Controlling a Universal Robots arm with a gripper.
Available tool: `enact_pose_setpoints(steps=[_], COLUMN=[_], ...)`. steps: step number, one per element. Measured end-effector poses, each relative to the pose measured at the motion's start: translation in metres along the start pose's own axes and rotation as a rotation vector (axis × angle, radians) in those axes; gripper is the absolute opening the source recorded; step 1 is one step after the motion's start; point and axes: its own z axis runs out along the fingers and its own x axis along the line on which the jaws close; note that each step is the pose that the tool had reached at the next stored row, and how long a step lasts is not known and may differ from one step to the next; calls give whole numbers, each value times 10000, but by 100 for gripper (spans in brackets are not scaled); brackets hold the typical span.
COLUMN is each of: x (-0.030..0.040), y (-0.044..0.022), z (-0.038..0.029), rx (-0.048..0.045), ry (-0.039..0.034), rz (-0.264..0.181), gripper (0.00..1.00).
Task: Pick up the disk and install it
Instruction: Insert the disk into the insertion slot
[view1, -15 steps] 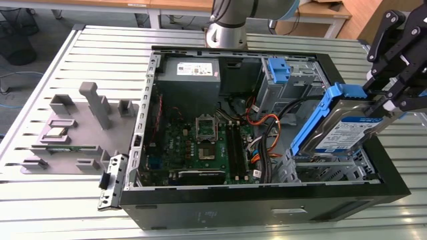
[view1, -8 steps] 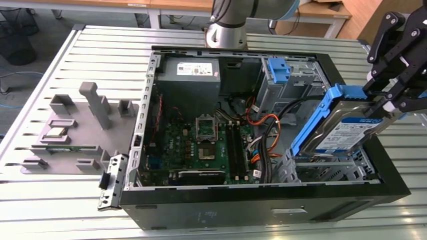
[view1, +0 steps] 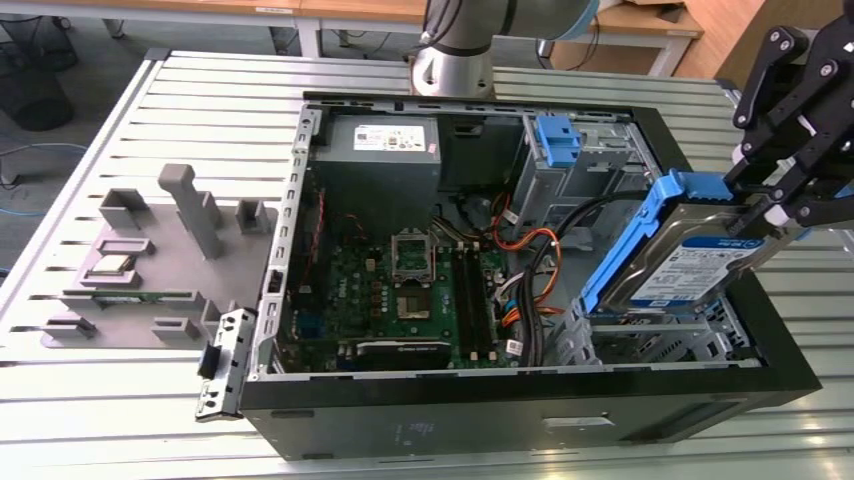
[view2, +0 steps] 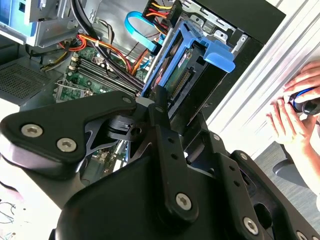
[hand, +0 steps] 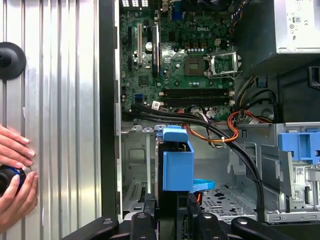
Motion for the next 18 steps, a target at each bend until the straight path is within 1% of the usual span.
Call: enact_pose_setpoints(steps=[18], x=[18], y=[-2], z=[22], rx=[0], ry=[3], rz=[0], gripper=[35])
